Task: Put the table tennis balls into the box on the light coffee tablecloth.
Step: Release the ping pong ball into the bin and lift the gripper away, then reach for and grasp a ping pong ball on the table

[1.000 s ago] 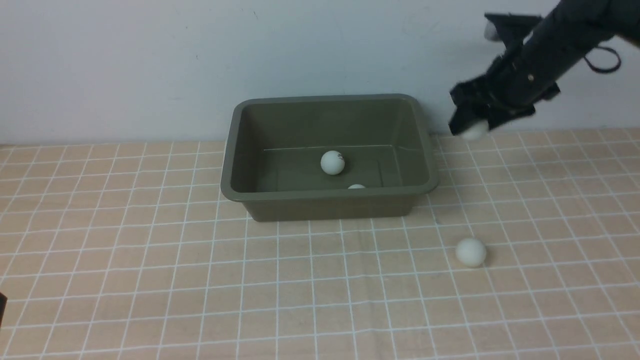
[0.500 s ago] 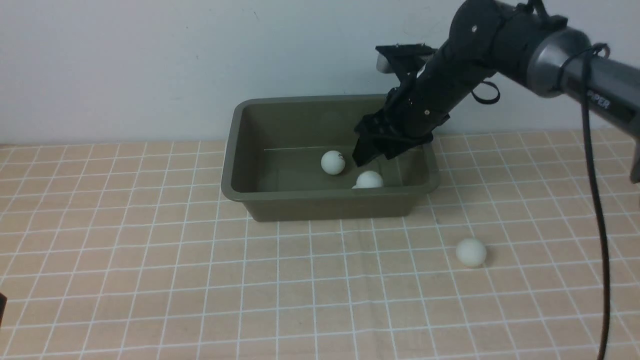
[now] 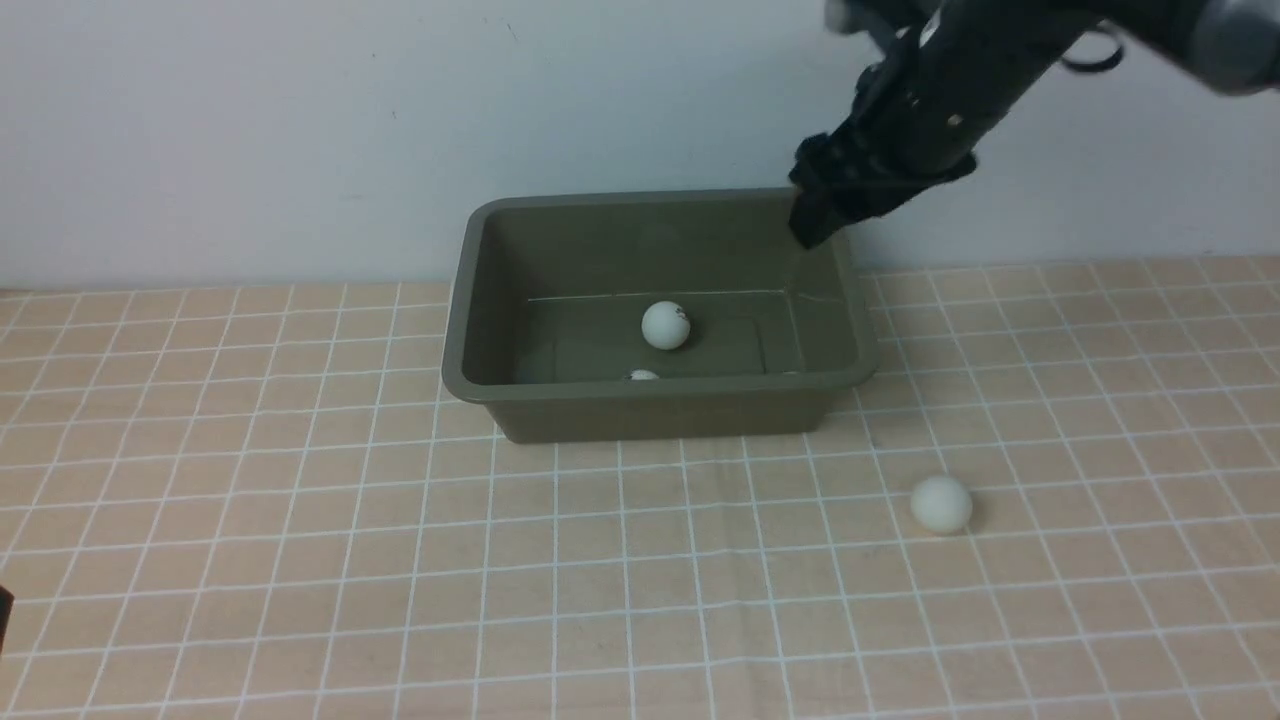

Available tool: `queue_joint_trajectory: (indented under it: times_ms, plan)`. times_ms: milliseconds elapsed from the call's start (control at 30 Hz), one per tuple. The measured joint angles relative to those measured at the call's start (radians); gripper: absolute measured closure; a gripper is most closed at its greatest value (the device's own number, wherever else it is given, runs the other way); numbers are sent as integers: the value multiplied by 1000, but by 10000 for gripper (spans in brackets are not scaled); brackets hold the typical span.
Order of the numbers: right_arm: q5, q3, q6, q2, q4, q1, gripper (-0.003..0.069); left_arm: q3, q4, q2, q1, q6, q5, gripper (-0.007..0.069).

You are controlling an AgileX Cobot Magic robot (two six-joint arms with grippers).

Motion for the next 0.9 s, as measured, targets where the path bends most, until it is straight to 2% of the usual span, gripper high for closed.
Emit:
queue_joint_trajectory:
  times_ms: [233, 467, 900]
  plan:
    - [4, 268, 47, -197, -49, -12, 160, 0, 0, 0, 0, 0, 0, 689]
    - [1, 502, 67, -203, -107, -12, 160, 0, 0, 0, 0, 0, 0, 689]
    - [-177, 580, 77, -61, -107, -14, 160, 0, 0, 0, 0, 0, 0, 689]
